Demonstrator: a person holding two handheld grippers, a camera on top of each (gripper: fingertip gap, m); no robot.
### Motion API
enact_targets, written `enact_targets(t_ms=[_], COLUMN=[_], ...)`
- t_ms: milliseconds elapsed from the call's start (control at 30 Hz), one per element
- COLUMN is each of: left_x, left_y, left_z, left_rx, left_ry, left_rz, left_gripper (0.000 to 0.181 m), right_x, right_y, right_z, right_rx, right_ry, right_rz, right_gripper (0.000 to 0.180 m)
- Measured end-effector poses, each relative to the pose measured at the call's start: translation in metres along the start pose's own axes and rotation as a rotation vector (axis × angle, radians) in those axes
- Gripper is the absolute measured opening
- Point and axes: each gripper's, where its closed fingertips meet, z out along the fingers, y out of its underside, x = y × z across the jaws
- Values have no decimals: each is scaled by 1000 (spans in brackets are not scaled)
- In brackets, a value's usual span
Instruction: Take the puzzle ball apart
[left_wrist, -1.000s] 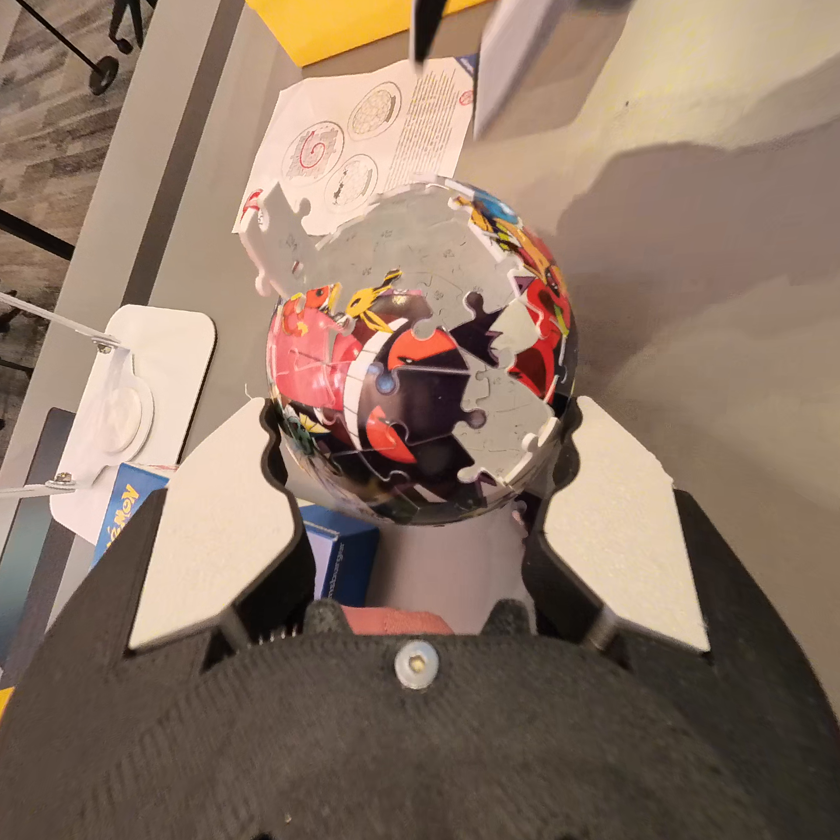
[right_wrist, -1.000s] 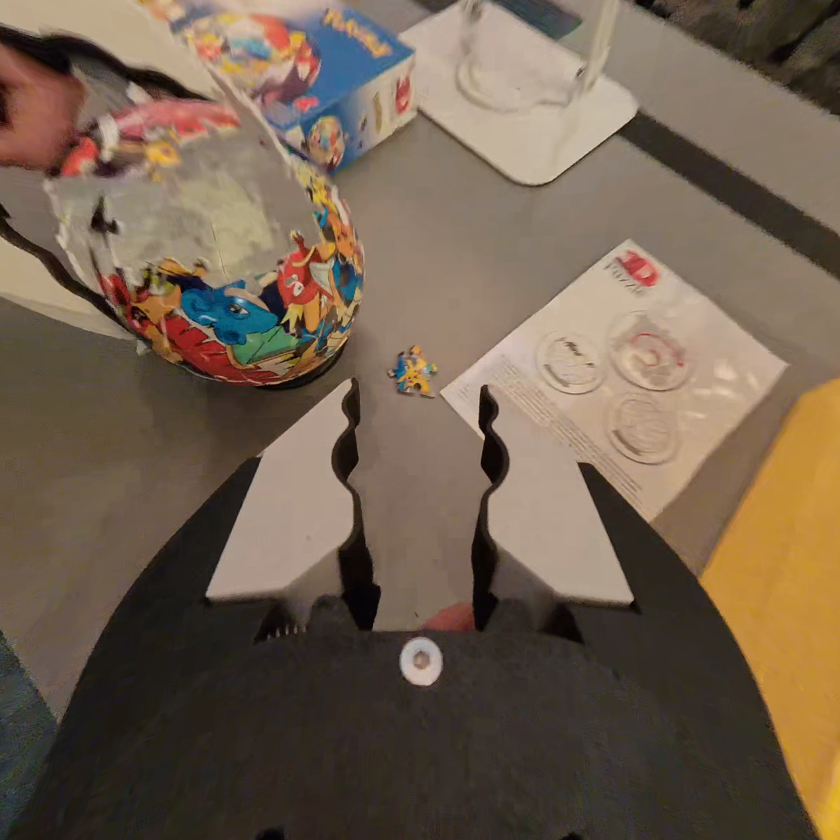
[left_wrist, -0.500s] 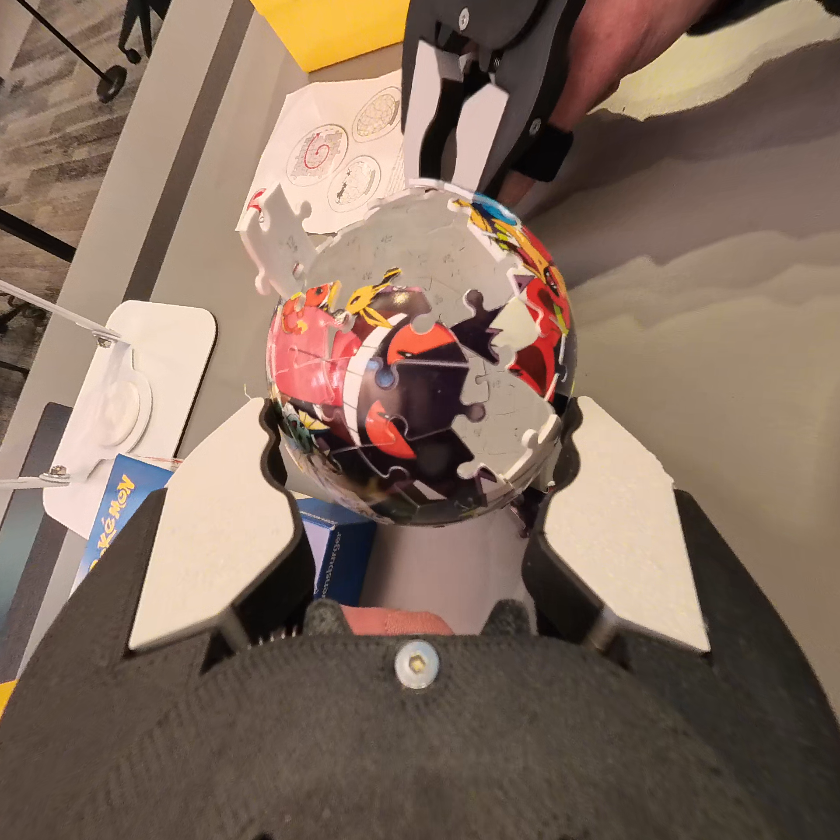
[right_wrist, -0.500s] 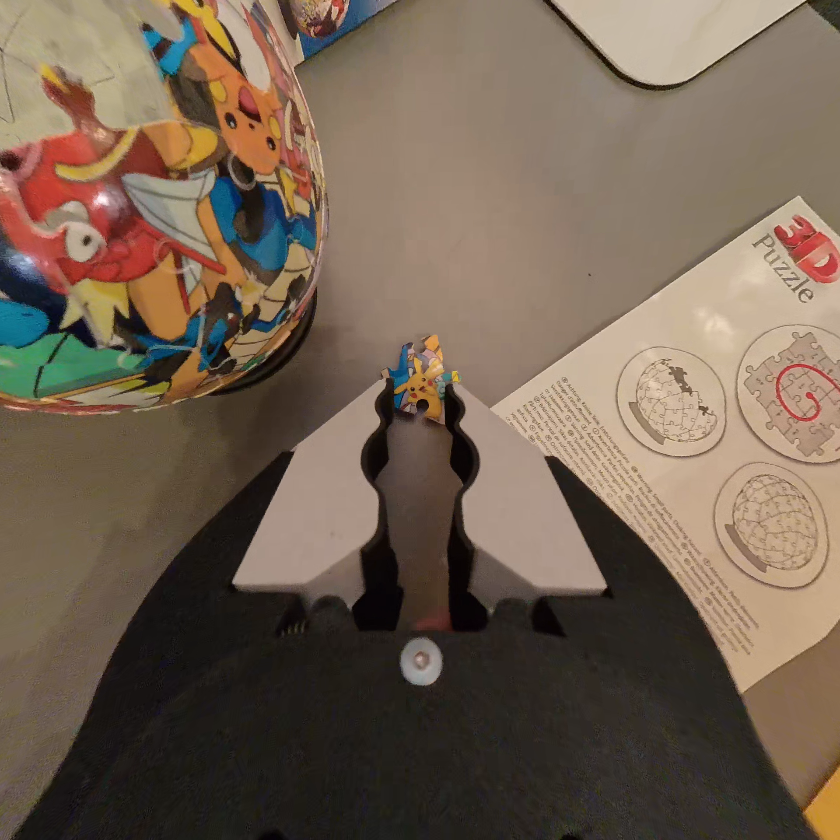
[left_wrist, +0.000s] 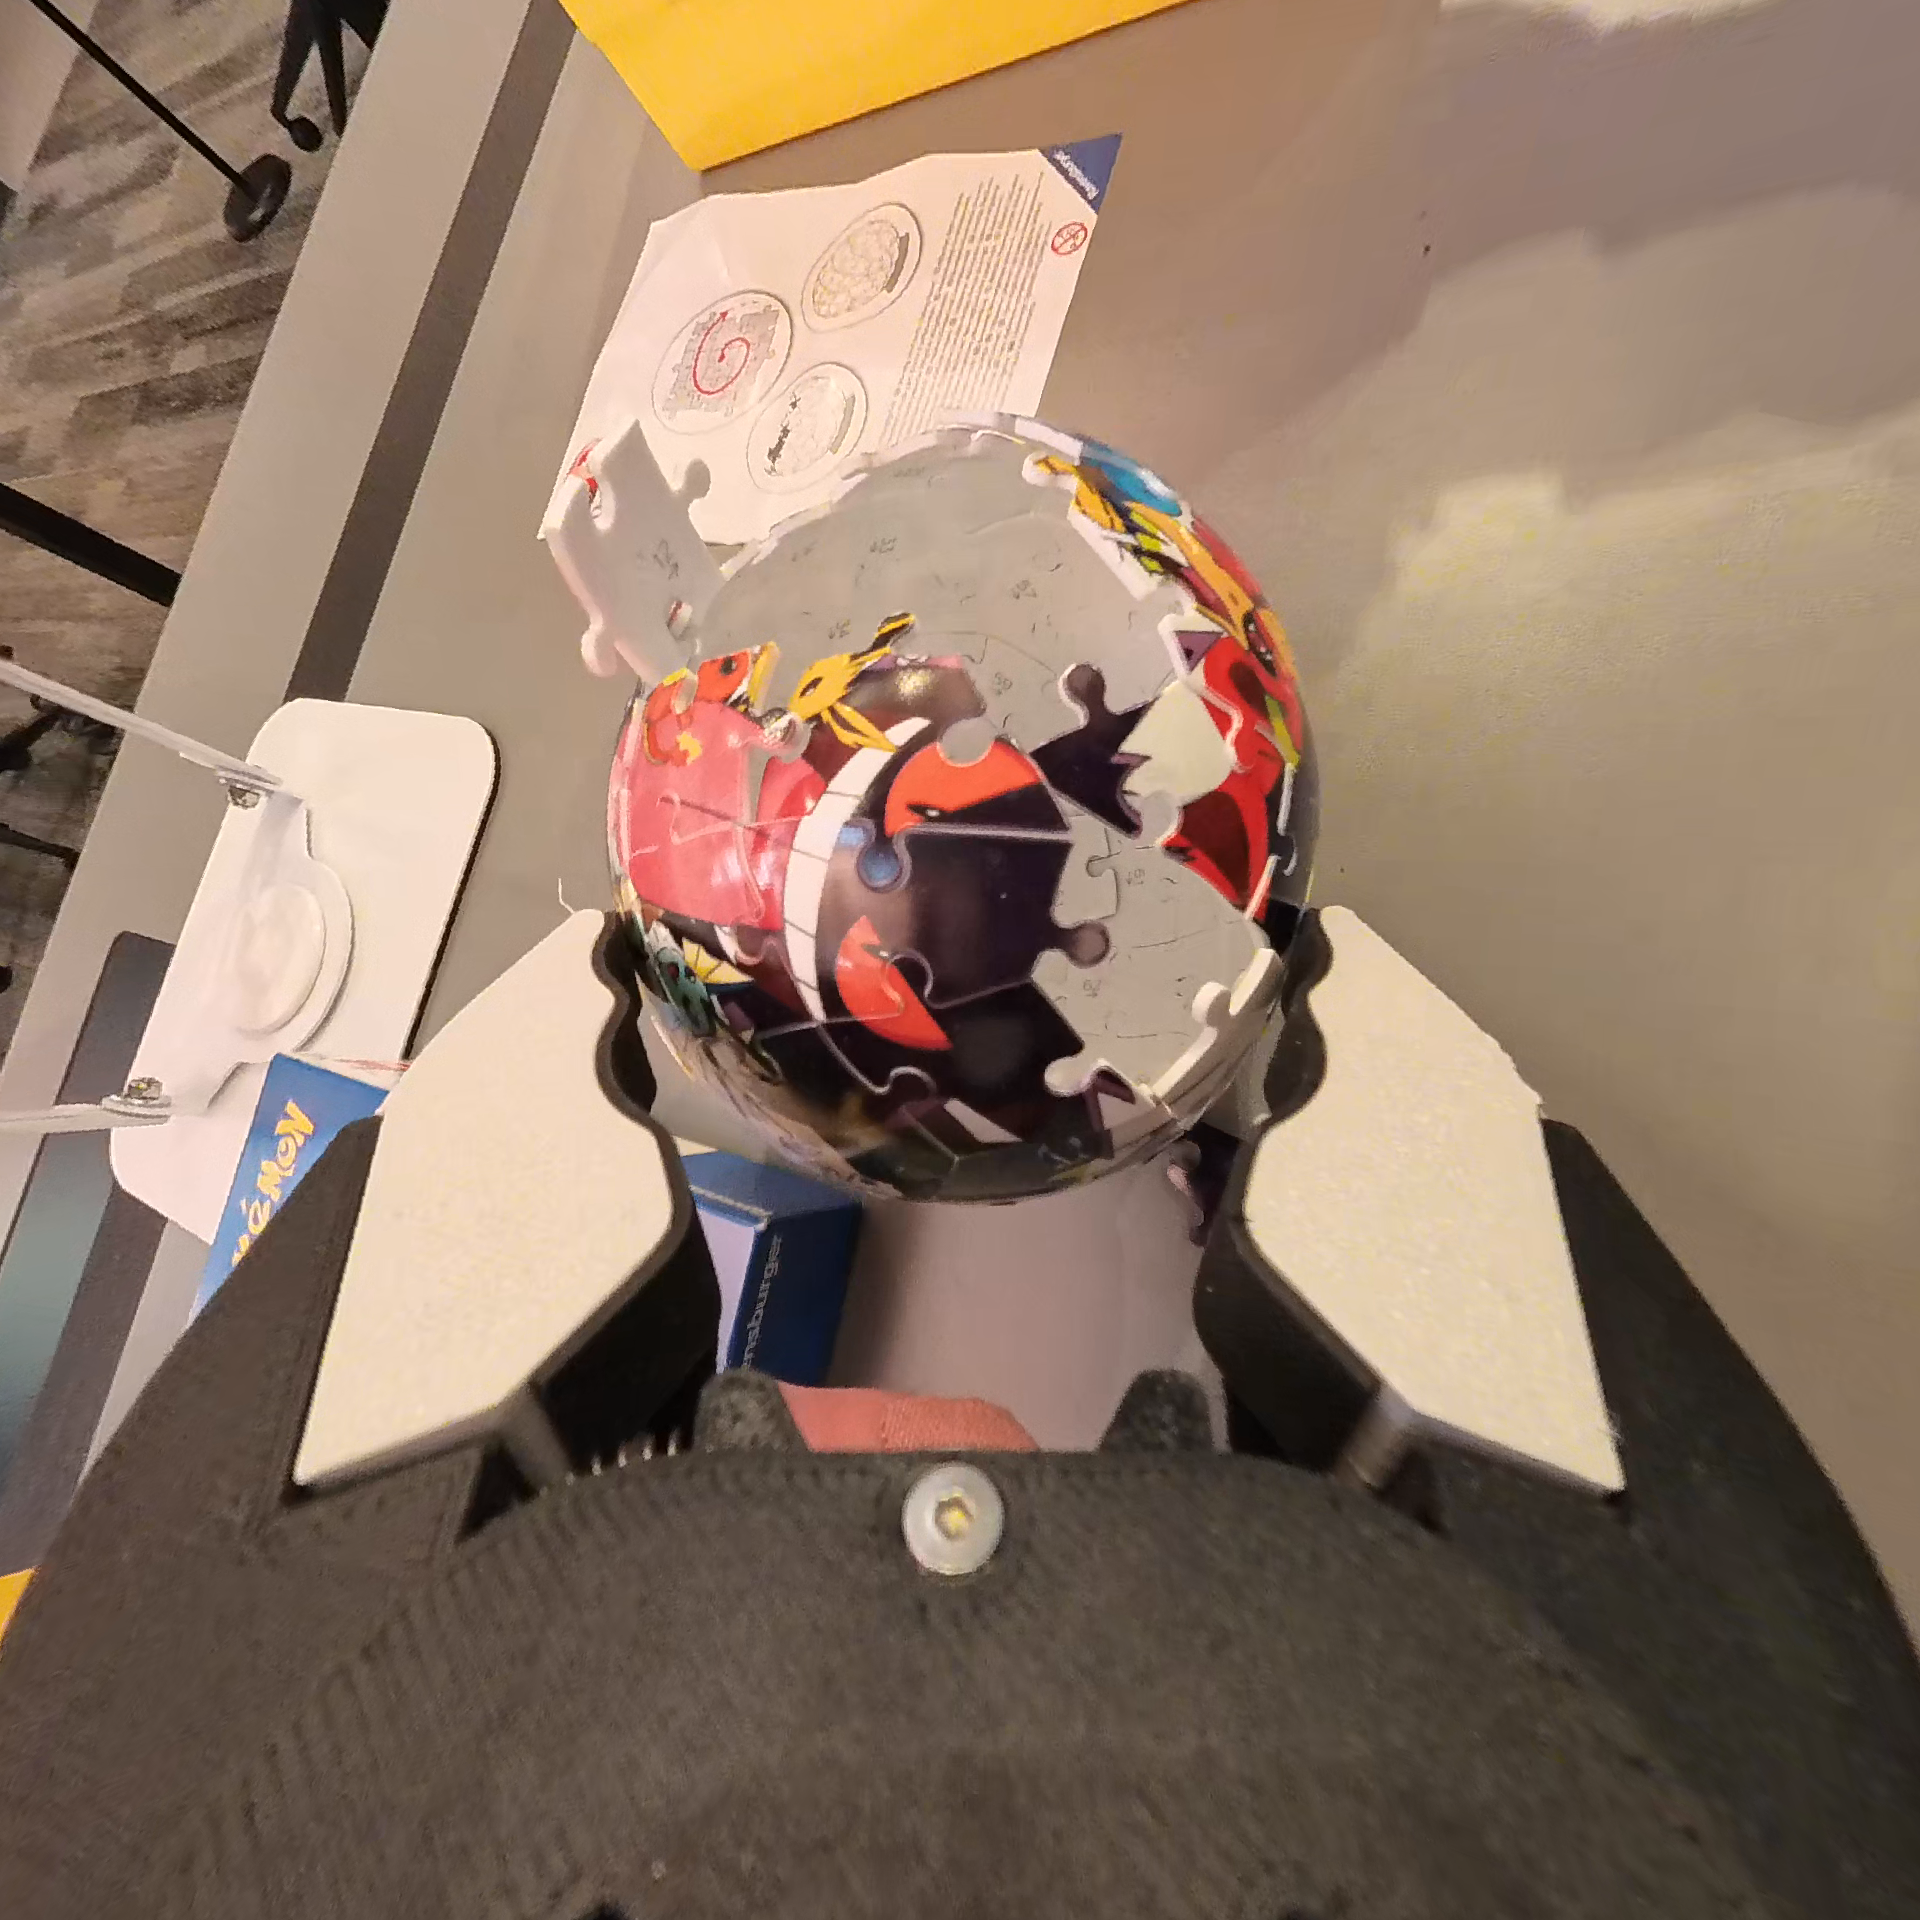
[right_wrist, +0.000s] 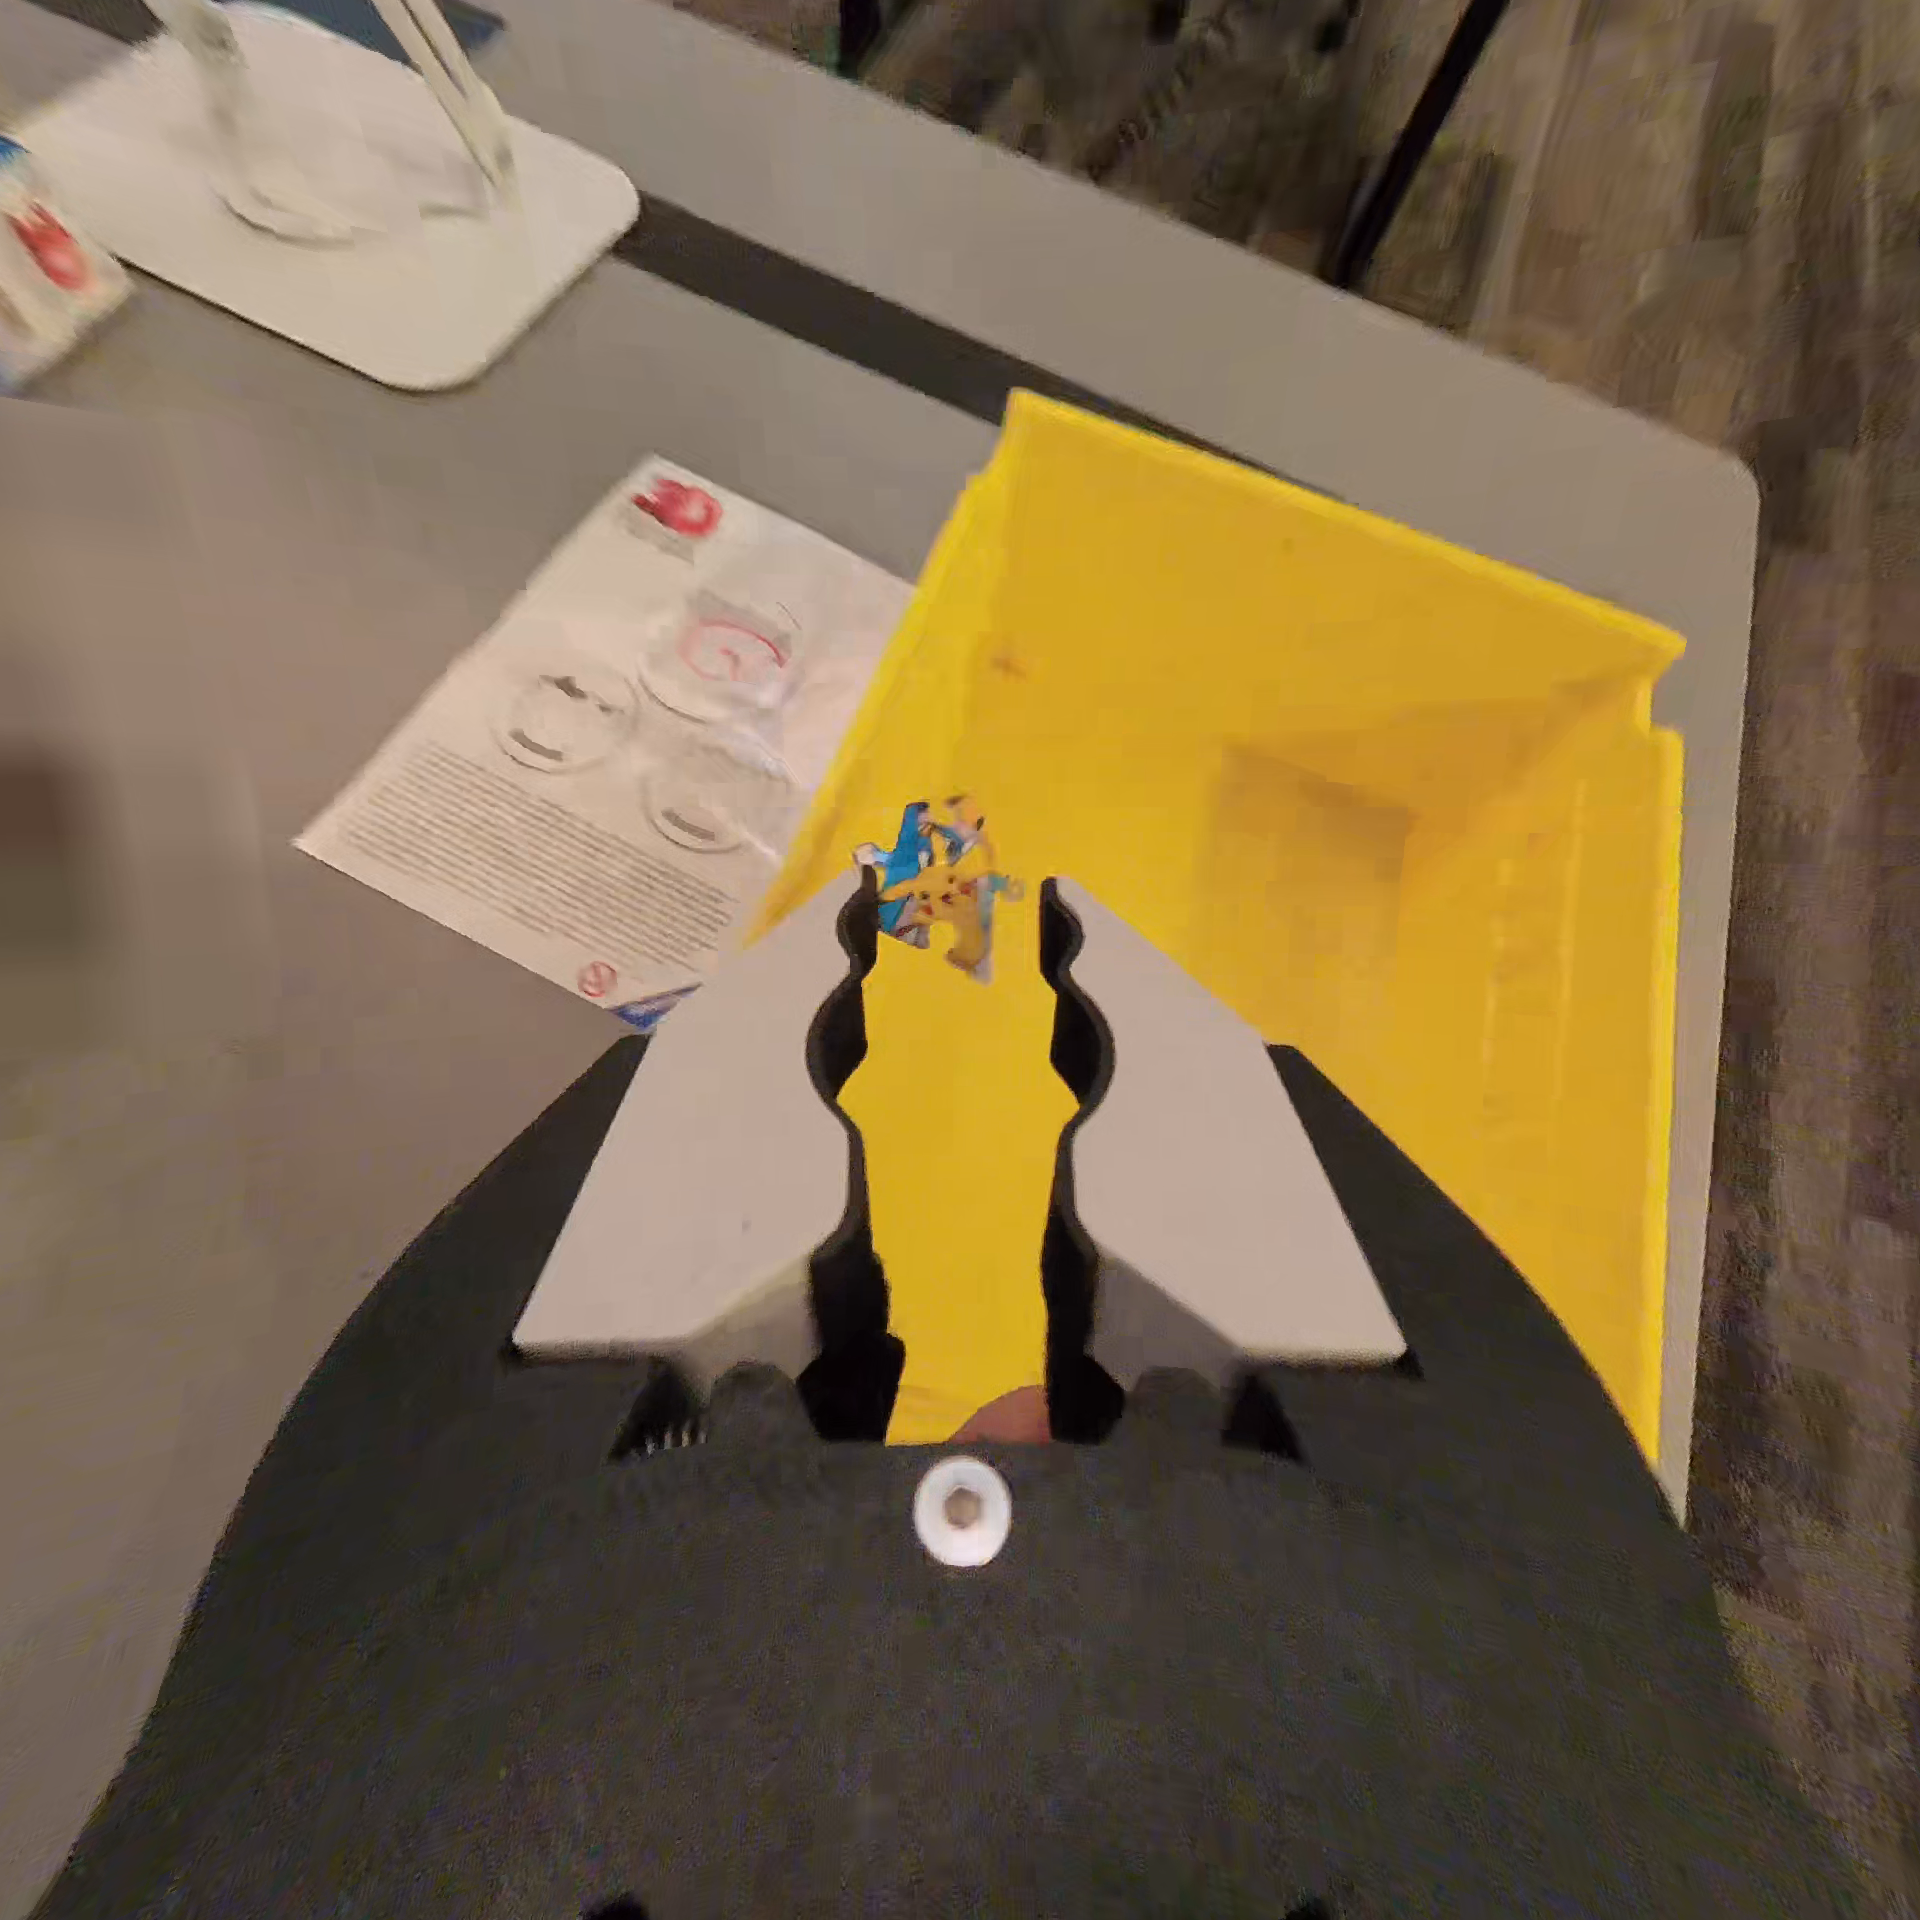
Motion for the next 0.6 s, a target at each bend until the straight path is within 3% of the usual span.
enact_targets(t_ms=[67, 167, 300, 433, 600], left_x=[0, 0, -1, -1, 1], left_y=[-1, 0, 0, 0, -1], left_z=[0, 0, 0, 1, 1], left_rx=[-2, 6, 1, -25, -53], left_ry=[-4, -2, 22, 32, 44], left_rz=[1, -7, -1, 21, 64], left_gripper=[116, 116, 116, 116, 115], right_x=[11, -8, -126, -233, -291], right_y=[18, 6, -40, -54, -70], right_z=[4, -14, -36, -18, 21], right_rx=[-31, 44, 223, 234, 241], right_ry=[51, 90, -214, -430, -493], right_rz=[-19, -84, -167, -311, -497], right_gripper=[35, 33, 35, 39, 34])
